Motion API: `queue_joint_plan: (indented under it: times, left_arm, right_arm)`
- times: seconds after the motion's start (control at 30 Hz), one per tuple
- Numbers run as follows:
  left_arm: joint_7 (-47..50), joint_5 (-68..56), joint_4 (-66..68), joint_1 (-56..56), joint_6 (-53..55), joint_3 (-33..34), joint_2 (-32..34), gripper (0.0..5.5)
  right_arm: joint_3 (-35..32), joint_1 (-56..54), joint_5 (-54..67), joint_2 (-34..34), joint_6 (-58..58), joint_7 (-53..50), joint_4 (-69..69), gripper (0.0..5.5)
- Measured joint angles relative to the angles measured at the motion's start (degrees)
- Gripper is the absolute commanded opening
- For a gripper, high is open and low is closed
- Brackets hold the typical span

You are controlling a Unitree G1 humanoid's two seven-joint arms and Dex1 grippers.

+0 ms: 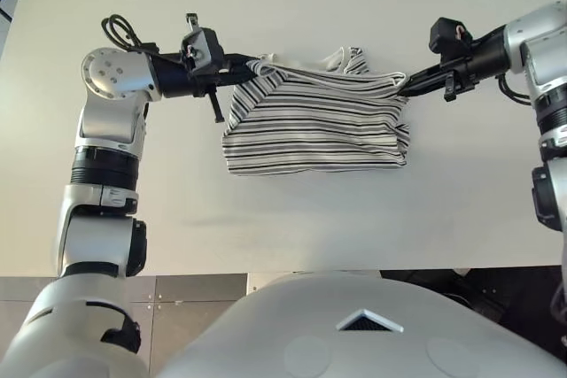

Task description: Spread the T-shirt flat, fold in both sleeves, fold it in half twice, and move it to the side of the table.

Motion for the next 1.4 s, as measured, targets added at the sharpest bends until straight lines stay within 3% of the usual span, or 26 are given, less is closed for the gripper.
queue_joint_plan:
  times: [0.4, 0.73, 1.03, 1.4]
  left_arm:
    - [2.17, 4.09, 12.19, -4.23, -6.71, 1.42, -3.34, 0.10]
    - [7.12, 12.89, 28.42, -7.07, -10.76, -0.27, -6.03, 0.10]
    - [15.27, 14.11, 36.26, -11.04, -13.10, 2.25, -9.20, 0.10]
    - [16.04, 14.15, 39.62, -13.12, -12.17, 5.73, -10.06, 0.10]
  right_arm:
    - [-4.48, -8.83, -4.99, 6.55, -2.95, -7.89, 15.79, 0.13]
    - [-5.42, -9.28, -10.21, 11.11, -2.71, -17.94, 21.83, 0.13]
    - [-9.53, -9.27, -10.75, 13.70, -1.91, -26.34, 23.71, 1.68]
    - [-12.69, -9.33, -10.82, 15.31, -1.83, -30.34, 24.19, 3.40]
